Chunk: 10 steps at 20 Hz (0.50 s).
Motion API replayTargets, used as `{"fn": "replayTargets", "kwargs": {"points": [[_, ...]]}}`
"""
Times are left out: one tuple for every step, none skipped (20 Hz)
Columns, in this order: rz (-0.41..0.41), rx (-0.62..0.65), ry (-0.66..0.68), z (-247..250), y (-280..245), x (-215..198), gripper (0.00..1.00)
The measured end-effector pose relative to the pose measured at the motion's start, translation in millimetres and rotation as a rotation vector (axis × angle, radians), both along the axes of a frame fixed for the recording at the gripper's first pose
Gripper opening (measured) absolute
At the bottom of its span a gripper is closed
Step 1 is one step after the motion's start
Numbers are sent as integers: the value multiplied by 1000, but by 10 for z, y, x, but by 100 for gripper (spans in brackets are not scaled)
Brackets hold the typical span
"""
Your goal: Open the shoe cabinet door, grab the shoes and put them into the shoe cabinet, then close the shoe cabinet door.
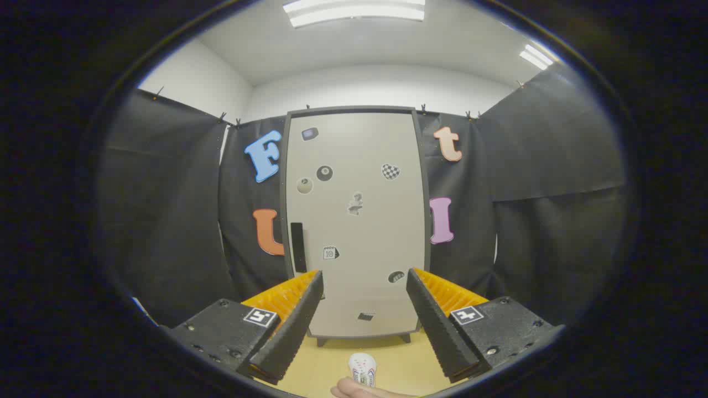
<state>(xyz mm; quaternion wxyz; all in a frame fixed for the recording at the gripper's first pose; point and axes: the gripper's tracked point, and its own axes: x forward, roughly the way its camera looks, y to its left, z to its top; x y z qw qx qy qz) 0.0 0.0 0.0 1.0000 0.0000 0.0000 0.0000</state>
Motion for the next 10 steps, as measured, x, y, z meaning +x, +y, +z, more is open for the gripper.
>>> {"fn": "replayTargets", "kwargs": {"points": [[-4, 0, 4, -8, -17, 9, 99], [-4, 2, 7, -24, -27, 24, 99], [2, 2, 8, -27, -21, 39, 99], [4, 2, 8, -27, -23, 55, 99], [3, 1, 8, -26, -39, 74, 99], [6, 1, 12, -43, -38, 87, 99], [16, 2, 19, -56, -23, 101, 99], [30, 0, 18, -63, 12, 114, 99], [28, -2, 13, -51, -4, 140, 99], [20, -3, 14, -66, -44, 169, 99]]}}
